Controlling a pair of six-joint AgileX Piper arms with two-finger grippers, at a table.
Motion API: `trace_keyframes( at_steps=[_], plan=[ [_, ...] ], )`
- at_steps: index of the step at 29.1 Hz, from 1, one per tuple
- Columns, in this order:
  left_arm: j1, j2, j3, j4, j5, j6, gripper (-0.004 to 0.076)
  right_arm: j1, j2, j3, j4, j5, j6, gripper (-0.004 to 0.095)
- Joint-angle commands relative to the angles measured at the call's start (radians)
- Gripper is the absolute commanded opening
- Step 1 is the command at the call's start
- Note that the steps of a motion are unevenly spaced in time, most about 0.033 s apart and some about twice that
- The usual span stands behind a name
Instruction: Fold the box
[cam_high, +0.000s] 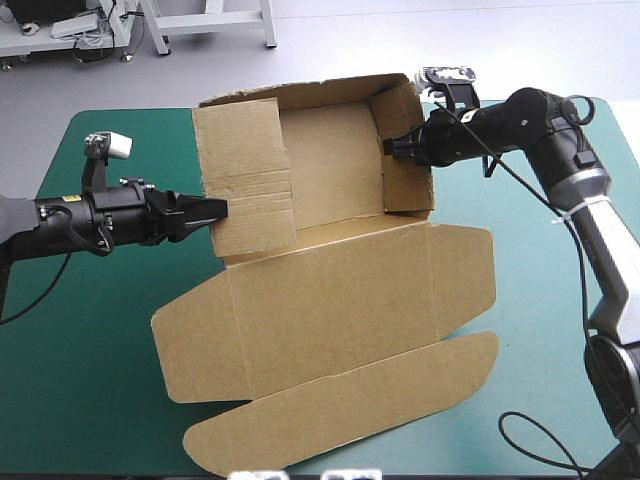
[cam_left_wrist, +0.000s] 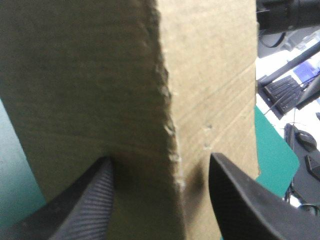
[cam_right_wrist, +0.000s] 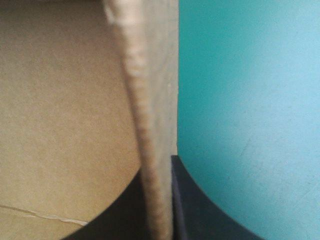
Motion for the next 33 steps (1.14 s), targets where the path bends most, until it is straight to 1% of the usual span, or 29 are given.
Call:
trace_keyframes(
  at_steps=[1,3,4,7,12,18,23,24,25,27,28,29,33],
  plan=[
    [-0.005,-0.023,-0.032,-0.013,-0.044,-0.026,0.0413,0.037,-0.036,-0.025,0.037,-0.066,0.035,-0.0014],
    [-0.005,-0.023,-0.032,0.03,-0.074,-0.074,0.0405,0.074,-0.034,-0.025,-0.007,-0.08,0.054,-0.0014],
    [-0.005,-0.023,-0.032,0.085,-0.092,-0.106,0.0377,0.104,-0.026,-0.025,-0.019,-0.099,0.064,-0.0014],
    [-0.005,-0.021,-0.032,0.179,-0.102,-0.138,0.0331,0.147,-0.016,-0.025,-0.018,-0.134,0.082,-0.0014],
    [-0.005,-0.021,-0.032,0.344,-0.122,-0.209,0.0328,0.215,-0.004,-0.025,-0.018,-0.165,0.09,-0.0014],
    [-0.005,-0.021,-0.032,0.486,-0.208,-0.298,0.0328,0.27,-0.004,-0.025,-0.006,-0.161,0.097,-0.0014],
    [-0.005,-0.012,-0.032,0.573,-0.27,-0.337,0.0317,0.304,-0.008,-0.025,-0.005,-0.142,0.118,-0.0014],
    [-0.005,-0.009,-0.032,0.58,-0.27,-0.337,0.029,0.309,-0.01,-0.025,-0.005,-0.137,0.125,-0.0014],
    [-0.005,-0.001,-0.032,0.589,-0.27,-0.34,0.0245,0.315,-0.01,-0.027,-0.005,-0.132,0.125,-0.0014],
    [-0.005,0.009,-0.032,0.591,-0.252,-0.366,0.0118,0.321,-0.01,-0.027,-0.005,-0.121,0.129,-0.0014],
    [-0.005,0.016,-0.032,0.589,-0.243,-0.366,0.0034,0.324,-0.01,-0.027,-0.009,-0.111,0.134,-0.0014],
    [-0.005,0.021,-0.032,0.589,-0.233,-0.362,-0.0006,0.324,-0.01,-0.027,-0.012,-0.103,0.136,-0.0014],
    [-0.005,0.032,-0.032,0.581,-0.209,-0.364,-0.0009,0.324,-0.01,-0.027,-0.035,-0.081,0.144,-0.0014]
  ],
)
